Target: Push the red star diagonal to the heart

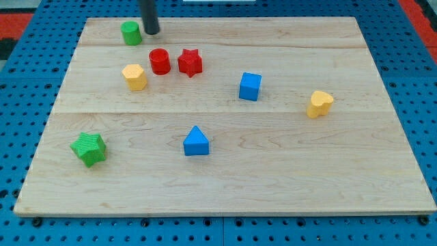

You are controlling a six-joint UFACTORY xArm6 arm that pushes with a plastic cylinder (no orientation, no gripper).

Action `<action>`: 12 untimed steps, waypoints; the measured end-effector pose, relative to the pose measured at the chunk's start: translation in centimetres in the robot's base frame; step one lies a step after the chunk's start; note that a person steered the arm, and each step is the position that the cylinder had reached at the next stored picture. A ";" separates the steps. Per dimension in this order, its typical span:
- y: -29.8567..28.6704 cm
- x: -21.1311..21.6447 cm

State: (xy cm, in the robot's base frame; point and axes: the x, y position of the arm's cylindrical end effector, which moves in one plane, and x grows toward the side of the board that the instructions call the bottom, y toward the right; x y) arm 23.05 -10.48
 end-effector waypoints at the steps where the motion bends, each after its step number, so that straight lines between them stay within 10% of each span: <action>1: 13.4 0.0; 2: 20.7 7.3; 4: 10.4 15.1; 9: 1.4 9.5; 12: 13.2 8.0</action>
State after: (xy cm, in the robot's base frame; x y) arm 31.06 2.68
